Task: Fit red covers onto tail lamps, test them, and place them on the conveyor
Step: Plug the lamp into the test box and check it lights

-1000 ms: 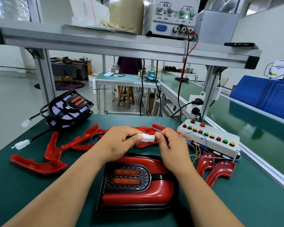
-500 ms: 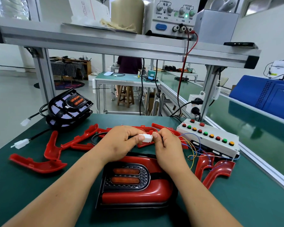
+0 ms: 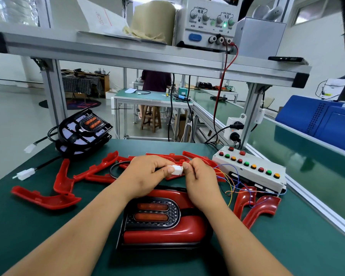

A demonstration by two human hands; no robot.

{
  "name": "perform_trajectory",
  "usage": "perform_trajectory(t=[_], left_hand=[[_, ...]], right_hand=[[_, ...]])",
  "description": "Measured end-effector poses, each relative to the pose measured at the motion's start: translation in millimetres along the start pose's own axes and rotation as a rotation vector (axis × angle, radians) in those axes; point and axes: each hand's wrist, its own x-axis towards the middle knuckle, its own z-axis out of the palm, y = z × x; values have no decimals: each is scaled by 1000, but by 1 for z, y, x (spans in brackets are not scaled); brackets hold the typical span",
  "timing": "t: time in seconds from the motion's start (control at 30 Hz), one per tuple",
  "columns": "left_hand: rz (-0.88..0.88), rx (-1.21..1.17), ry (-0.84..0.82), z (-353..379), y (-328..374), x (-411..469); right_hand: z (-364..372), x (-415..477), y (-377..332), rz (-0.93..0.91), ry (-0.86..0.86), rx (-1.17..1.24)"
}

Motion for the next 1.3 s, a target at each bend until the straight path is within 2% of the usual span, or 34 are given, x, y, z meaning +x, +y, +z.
perform_trajectory(t=[0.13, 0.27, 0.3, 0.4, 0.43, 0.5, 0.53, 0.6, 0.8, 1.07, 1.17, 1.3], left_hand=[[-100, 292, -55, -10, -1, 1], [-304, 170, 260, -27, -9, -16], [-407, 177, 249, -31, -11, -22], [-632, 229, 2, -36, -15, -39], [-698, 121, -36, -35, -14, -45], [-838, -239, -93, -33, -9, -58], [-852, -391, -143, -31, -5, -63], [-832, -537, -196, -24, -5, -67], [-788, -640, -257, -19, -5, -67], [-713, -744, -5, -21, -17, -62], [-660, -753, 119, -20, -27, -55], [-555, -779, 124, -13, -36, -49]], right_hand=[[-3, 3, 5, 69, 19, -45], [-5, 7, 18, 230, -5, -158], [-5, 8, 21, 266, -26, -180], [-8, 7, 29, 346, -56, -219], [-9, 6, 31, 365, -60, -234], [-11, 5, 32, 380, -64, -250], [-11, 5, 30, 368, -65, -254], [-13, 5, 26, 335, -75, -262], [-16, 6, 22, 267, -95, -322], [-30, 15, 19, 113, 178, -345], [-34, 25, 27, 191, 99, -508], [-37, 39, 46, 291, -119, -769]])
